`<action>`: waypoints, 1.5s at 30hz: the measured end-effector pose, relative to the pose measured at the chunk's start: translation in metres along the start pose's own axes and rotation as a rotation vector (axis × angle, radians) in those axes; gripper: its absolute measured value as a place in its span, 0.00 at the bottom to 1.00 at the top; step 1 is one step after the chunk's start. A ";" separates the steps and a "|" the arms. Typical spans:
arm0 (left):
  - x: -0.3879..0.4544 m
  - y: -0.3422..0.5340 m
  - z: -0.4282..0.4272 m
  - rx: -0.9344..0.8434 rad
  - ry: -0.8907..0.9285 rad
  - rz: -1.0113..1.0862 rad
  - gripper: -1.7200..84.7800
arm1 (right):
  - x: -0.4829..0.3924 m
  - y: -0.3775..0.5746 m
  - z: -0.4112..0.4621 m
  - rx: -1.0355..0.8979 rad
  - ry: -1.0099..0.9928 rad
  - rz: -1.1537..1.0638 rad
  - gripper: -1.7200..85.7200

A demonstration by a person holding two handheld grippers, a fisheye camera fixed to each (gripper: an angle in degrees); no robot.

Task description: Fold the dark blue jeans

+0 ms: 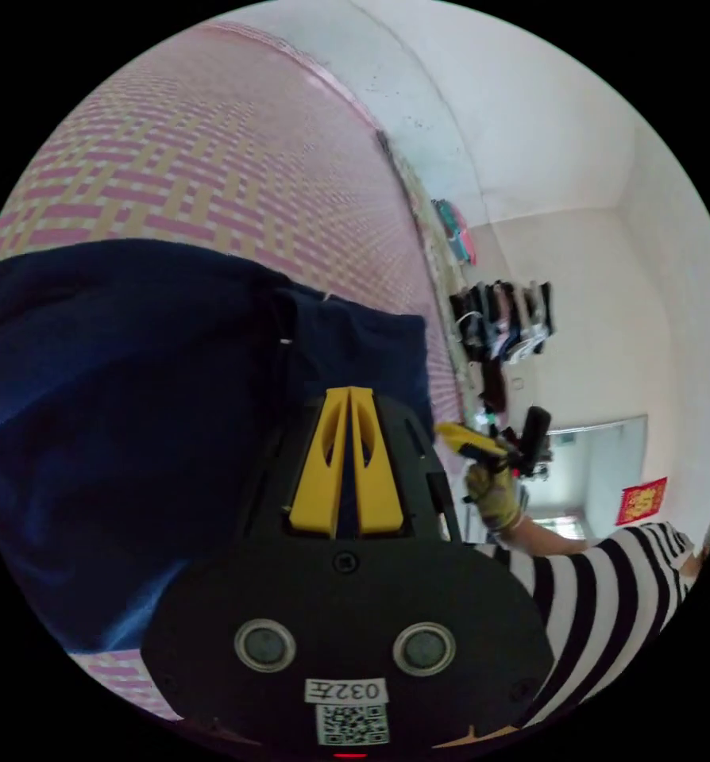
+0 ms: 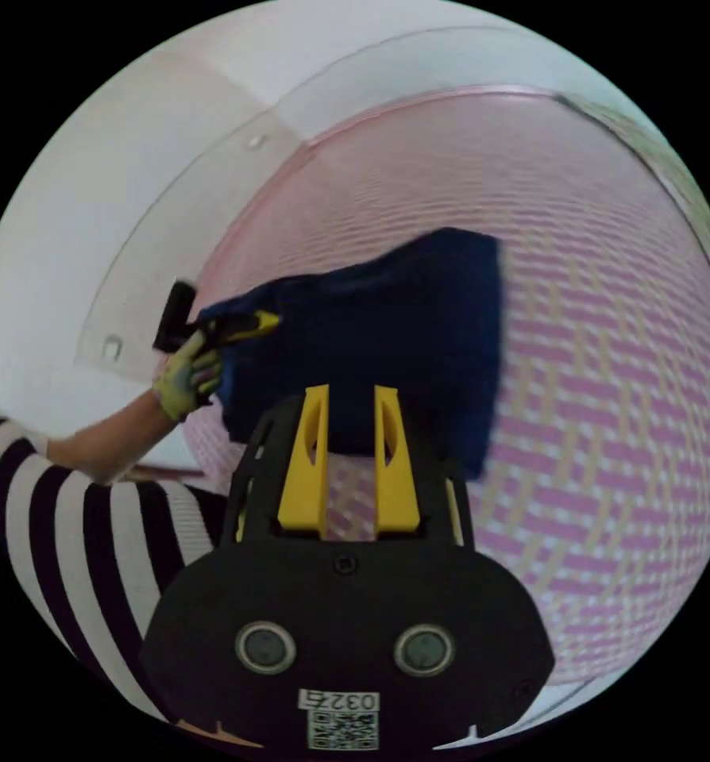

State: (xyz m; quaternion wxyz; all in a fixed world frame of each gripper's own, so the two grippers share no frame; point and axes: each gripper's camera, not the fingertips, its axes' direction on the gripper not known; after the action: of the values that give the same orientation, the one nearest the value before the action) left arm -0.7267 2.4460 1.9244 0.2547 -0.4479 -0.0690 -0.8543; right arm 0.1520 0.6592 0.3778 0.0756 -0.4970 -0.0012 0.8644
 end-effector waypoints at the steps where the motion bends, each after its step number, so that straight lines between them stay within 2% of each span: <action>1: -0.001 -0.002 0.014 -0.052 -0.107 -0.008 0.01 | 0.033 0.014 -0.018 0.053 0.042 0.129 0.13; 2: -0.004 -0.002 0.027 -0.101 -0.151 0.015 0.01 | 0.063 0.028 -0.032 0.085 0.067 0.241 0.14; 5: -0.006 -0.002 0.031 -0.081 -0.060 -0.018 0.01 | 0.114 0.054 -0.051 0.134 0.031 0.384 0.15; 8: 0.023 0.003 0.032 -0.109 -0.130 0.006 0.01 | 0.143 0.060 -0.042 0.102 -0.160 0.399 0.15; 11: 0.053 0.026 0.029 -0.130 -0.067 0.047 0.01 | 0.152 0.061 -0.035 0.111 -0.180 0.383 0.15; 13: 0.067 0.046 0.027 -0.139 -0.086 0.046 0.01 | 0.163 0.061 -0.028 0.132 -0.309 0.394 0.14; 14: 0.074 0.060 0.027 -0.147 -0.134 0.036 0.01 | 0.171 0.061 -0.020 0.131 -0.400 0.416 0.13; 16: 0.075 0.076 0.033 -0.161 -0.199 -0.003 0.01 | 0.183 0.064 -0.016 0.163 -0.456 0.470 0.10; 21: 0.081 0.082 0.044 -0.078 -0.154 -0.124 0.01 | 0.200 0.069 -0.016 0.219 -0.577 0.499 0.07; 24: 0.110 0.069 0.073 -0.122 -0.161 -0.102 0.01 | 0.202 0.071 -0.043 0.284 -0.542 0.453 0.06; 27: 0.147 0.054 0.126 -0.217 -0.095 -0.078 0.01 | 0.216 0.085 -0.084 0.357 -0.449 0.456 0.06; 31: 0.204 0.042 0.206 -0.372 0.082 -0.016 0.01 | 0.236 0.103 -0.141 0.347 -0.156 0.469 0.06; 33: 0.216 0.042 0.210 -0.368 0.171 0.016 0.01 | 0.233 0.098 -0.156 0.326 -0.051 0.444 0.06; 36: 0.212 0.044 0.162 -0.260 0.162 0.021 0.01 | 0.194 0.065 -0.165 0.275 0.116 0.295 0.06; 38: 0.193 0.052 0.100 -0.110 0.151 -0.019 0.01 | 0.140 0.026 -0.157 0.250 0.178 0.126 0.06; 42: 0.169 0.075 0.006 0.077 0.108 -0.051 0.01 | 0.027 -0.032 -0.116 0.181 0.191 -0.193 0.06; 45: 0.151 0.100 -0.060 0.199 0.070 -0.075 0.01 | -0.062 -0.059 -0.050 0.070 0.124 -0.401 0.07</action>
State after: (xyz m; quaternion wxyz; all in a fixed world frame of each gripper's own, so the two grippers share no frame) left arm -0.7919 2.2829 1.9992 0.2681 -0.3873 -0.1610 -0.8673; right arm 0.2331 0.7059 0.4107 0.2633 -0.5361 -0.0652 0.7994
